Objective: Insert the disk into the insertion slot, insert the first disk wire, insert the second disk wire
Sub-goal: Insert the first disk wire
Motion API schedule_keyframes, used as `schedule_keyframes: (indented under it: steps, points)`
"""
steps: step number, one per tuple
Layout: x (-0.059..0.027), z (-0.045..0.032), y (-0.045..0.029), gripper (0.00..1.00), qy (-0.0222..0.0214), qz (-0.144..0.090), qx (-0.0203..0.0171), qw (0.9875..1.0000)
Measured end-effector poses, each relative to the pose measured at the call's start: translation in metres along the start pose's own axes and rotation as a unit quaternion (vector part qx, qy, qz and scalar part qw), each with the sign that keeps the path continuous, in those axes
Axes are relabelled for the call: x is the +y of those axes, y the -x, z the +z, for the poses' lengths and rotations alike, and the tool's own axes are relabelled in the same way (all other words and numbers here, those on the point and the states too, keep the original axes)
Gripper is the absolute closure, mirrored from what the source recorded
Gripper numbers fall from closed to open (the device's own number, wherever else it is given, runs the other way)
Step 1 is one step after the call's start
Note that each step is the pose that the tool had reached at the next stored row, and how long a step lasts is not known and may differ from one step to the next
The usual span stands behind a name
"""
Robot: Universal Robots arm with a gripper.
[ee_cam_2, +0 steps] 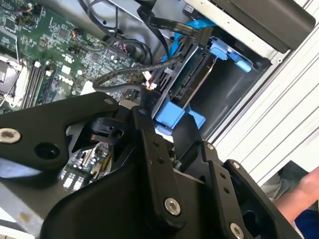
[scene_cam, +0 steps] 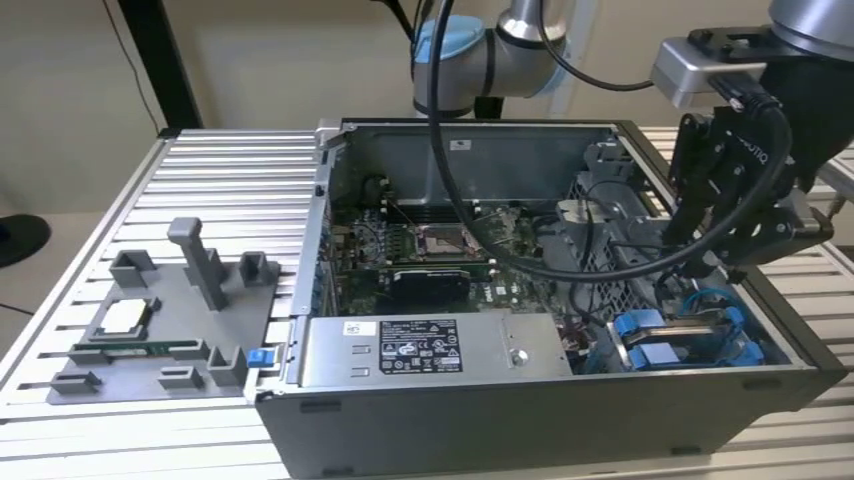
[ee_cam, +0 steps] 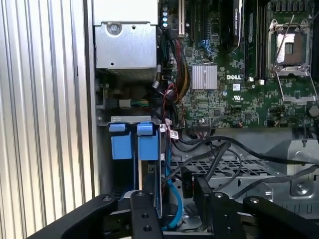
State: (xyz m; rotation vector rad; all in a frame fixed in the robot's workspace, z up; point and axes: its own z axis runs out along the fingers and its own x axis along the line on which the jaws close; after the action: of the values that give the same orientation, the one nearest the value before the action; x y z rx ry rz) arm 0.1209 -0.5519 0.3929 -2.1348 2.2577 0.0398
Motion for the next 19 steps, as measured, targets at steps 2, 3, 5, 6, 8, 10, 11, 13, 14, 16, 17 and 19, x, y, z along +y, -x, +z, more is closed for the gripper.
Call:
schedule_keyframes:
  steps: [2,3,5,6,8,10,11,13,14,16,17,19]
  points:
    - [0.0006,0.0008,0.0000,0.00,-0.0003,0.006,-0.0002,1.0000]
    - [0.0009,0.0011,0.0000,0.00,-0.0004,0.009,-0.0005,1.0000]
    - [0.0016,0.0014,0.0000,0.00,-0.0005,0.014,-0.0016,0.9999]
    - [0.0020,0.0018,0.0001,0.00,-0.0005,0.017,-0.0027,0.9999]
    - [0.0026,0.0022,0.0001,0.00,-0.0005,0.019,-0.0051,0.9998]
    - [0.0026,0.0022,0.0001,0.00,-0.0005,0.019,-0.0053,0.9998]
    - [0.0026,0.0023,0.0001,0.00,-0.0007,0.019,-0.0058,0.9998]
    - [0.0027,0.0026,0.0000,0.00,-0.0009,0.019,-0.0065,0.9998]
    - [0.0027,0.0030,0.0000,0.00,-0.0011,0.019,-0.0069,0.9998]
    - [0.0027,0.0037,-0.0001,0.00,-0.0016,0.019,-0.0104,0.9998]
    - [0.0027,0.0040,0.0002,0.00,-0.0017,0.019,-0.0128,0.9997]
    - [0.0027,0.0053,0.0008,0.00,-0.0018,0.019,-0.0159,0.9997]
